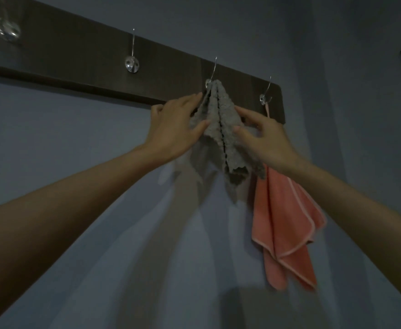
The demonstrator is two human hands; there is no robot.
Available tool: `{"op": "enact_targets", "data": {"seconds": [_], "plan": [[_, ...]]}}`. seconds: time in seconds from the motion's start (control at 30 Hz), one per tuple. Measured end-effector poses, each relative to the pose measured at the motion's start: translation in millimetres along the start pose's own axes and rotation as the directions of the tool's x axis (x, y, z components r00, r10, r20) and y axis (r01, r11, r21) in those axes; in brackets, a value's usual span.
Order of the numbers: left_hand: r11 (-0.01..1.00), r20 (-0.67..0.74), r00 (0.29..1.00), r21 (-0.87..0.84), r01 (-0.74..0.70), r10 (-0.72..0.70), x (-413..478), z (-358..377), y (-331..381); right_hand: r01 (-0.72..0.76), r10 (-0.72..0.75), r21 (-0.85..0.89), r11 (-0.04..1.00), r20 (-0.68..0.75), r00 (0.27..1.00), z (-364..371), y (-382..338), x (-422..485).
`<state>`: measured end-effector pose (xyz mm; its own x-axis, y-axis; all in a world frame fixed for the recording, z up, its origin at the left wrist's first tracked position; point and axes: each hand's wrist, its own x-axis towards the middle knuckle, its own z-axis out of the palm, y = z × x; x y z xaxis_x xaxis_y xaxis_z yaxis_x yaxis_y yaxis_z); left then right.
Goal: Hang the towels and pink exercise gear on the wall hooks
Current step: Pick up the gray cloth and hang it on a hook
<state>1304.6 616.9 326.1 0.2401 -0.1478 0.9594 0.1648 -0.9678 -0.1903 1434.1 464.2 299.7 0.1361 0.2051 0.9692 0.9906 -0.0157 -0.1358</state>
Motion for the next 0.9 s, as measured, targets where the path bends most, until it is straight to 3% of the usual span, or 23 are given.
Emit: {"op": "enact_targets", "data": {"seconds": [0.4,0.6,0.9], "plan": [[0.993,0.208,0.974,0.07,-0.1,0.083,-144,-85,34,0.051,-0.003,-0.24,0.969,0.194,0.981,-28,-98,-159],[0.996,0.3,0.95,-0.007,-0.084,0.083,-202,-116,86,-0.066,0.132,-0.28,0.958,0.225,0.965,-67,-137,-239],[0.996,0.322,0.944,-0.073,-0.049,0.071,-274,-145,189,-0.204,0.293,-0.335,0.92,0.239,0.926,-151,-151,-356]]}}
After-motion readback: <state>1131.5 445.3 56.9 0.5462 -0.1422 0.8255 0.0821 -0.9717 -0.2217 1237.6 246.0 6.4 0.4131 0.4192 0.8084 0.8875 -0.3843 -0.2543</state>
